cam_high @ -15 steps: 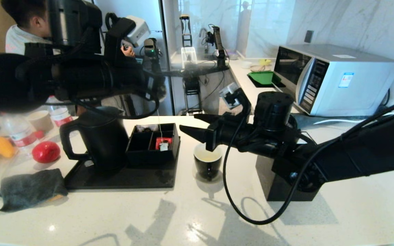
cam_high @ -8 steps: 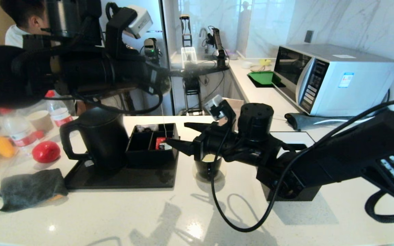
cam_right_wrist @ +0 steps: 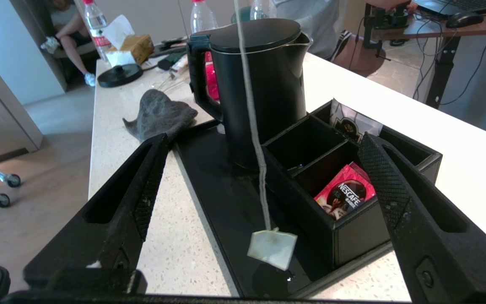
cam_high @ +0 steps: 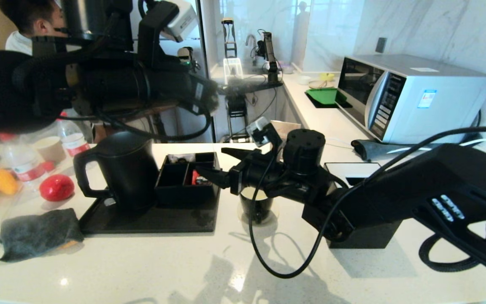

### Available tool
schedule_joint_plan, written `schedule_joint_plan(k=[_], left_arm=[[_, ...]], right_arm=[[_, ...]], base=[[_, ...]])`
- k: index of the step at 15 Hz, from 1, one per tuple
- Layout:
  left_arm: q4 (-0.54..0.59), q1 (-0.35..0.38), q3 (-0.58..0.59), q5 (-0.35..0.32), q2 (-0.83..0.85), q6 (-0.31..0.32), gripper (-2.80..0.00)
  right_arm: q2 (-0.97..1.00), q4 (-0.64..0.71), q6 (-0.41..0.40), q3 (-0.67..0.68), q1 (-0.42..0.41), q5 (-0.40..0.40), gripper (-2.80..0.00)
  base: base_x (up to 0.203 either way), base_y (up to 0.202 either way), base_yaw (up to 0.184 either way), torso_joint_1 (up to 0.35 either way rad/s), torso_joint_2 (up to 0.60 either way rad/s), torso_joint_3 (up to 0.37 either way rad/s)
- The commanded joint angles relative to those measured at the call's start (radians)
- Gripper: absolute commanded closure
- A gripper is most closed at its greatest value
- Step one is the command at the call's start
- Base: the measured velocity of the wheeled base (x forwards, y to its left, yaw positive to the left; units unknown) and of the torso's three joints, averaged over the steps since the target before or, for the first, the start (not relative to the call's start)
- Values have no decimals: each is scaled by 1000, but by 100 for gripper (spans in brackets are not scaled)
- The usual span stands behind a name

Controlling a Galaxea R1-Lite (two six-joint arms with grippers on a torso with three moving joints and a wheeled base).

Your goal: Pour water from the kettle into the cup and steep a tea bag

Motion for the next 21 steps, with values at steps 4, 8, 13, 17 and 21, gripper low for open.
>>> schedule_joint_plan(k=[4, 8, 13, 17, 21], left_arm=[[-1, -48, -3, 1, -8, 1, 0], [1, -67, -3, 2, -15, 3, 0], [-1, -75, -5, 10, -15, 5, 0], [-1, -75, -5, 10, -17, 5, 0], [-1, -75, -5, 10, -21, 5, 0]], right_arm=[[26, -27, 8, -1, 1, 3, -280], [32, -40, 8, 2, 1, 5, -280], [29, -40, 10, 29, 0, 26, -280], [28, -40, 8, 53, 0, 32, -280], [31, -55, 10, 66, 0, 32, -280]], base=[[0, 0, 0, 0, 0, 0], [0, 0, 0, 0, 0, 0], [0, 0, 0, 0, 0, 0], [0, 0, 0, 0, 0, 0], [0, 0, 0, 0, 0, 0]])
